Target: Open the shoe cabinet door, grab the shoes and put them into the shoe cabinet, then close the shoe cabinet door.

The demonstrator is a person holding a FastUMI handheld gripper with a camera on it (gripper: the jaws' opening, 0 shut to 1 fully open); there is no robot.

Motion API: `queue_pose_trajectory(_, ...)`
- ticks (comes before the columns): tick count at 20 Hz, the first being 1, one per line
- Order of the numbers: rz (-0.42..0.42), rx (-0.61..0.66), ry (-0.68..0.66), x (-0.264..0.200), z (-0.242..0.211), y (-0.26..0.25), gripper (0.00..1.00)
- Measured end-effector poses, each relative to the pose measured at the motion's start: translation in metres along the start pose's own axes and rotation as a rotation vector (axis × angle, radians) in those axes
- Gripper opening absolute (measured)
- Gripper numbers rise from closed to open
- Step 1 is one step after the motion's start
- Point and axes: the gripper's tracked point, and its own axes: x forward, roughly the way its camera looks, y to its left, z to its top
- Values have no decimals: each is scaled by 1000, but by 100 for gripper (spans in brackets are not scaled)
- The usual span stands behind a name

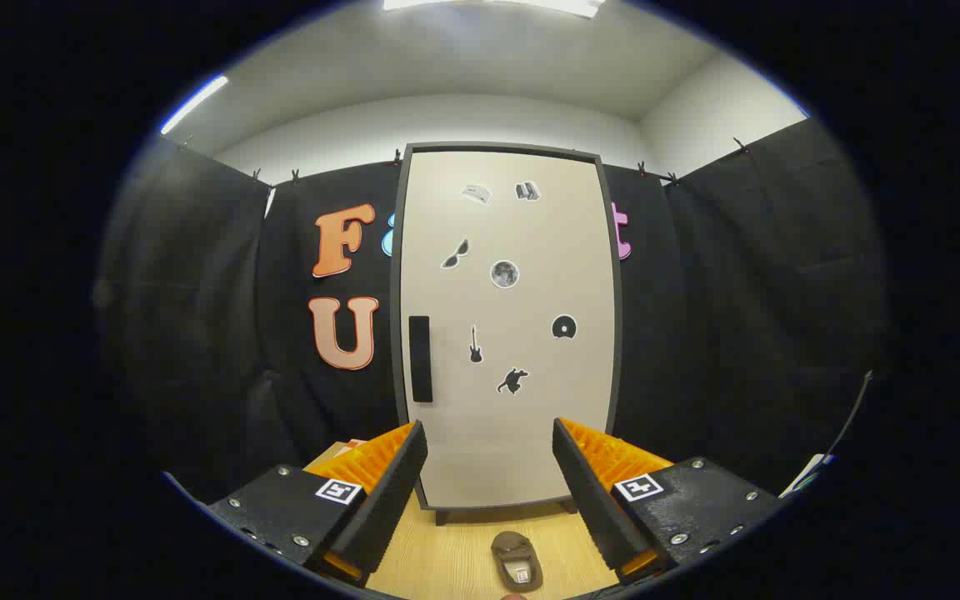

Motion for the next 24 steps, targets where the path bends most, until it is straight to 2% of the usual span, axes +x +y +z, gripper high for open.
queue_pose_trajectory(15,0,-13,23,25,-6,7,95)
queue_pose_trajectory(24,42,-11,38,61,-14,31,95)
